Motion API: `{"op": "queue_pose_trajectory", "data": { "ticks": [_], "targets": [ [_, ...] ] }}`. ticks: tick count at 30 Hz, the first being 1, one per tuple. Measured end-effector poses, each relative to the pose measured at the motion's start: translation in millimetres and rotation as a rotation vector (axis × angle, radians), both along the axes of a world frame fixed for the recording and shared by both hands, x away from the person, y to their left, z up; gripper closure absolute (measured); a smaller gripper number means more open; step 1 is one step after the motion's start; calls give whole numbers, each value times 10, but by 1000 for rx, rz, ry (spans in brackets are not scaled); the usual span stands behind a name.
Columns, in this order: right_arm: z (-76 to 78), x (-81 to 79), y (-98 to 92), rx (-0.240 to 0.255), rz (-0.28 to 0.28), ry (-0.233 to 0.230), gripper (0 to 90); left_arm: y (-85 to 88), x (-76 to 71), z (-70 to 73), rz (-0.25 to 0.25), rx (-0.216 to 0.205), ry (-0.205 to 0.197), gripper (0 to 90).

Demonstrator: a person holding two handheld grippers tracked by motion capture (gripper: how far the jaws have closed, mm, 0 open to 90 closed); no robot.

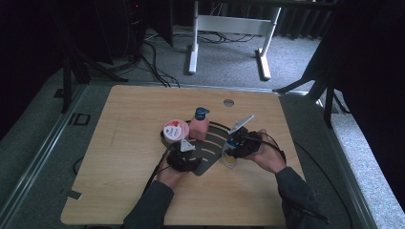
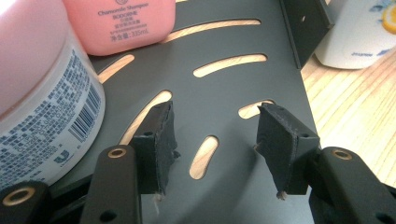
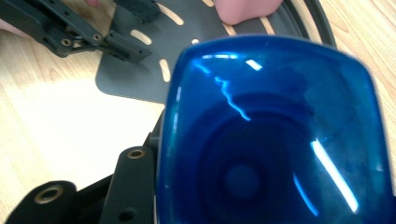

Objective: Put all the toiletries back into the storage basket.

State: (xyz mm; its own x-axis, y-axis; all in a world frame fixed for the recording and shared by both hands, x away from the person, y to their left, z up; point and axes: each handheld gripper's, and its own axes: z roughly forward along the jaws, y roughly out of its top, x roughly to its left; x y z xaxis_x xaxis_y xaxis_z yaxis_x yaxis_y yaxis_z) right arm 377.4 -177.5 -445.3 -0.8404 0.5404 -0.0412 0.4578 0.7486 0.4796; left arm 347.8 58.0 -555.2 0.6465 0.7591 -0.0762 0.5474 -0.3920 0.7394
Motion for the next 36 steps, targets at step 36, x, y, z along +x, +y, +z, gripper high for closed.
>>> {"op": "queue_pose_trajectory", "data": {
  "ticks": [36],
  "targets": [
    [19, -3, 447, 36, 92, 7, 554, 12, -9, -14, -3, -1, 4, 479]
  ]
}}
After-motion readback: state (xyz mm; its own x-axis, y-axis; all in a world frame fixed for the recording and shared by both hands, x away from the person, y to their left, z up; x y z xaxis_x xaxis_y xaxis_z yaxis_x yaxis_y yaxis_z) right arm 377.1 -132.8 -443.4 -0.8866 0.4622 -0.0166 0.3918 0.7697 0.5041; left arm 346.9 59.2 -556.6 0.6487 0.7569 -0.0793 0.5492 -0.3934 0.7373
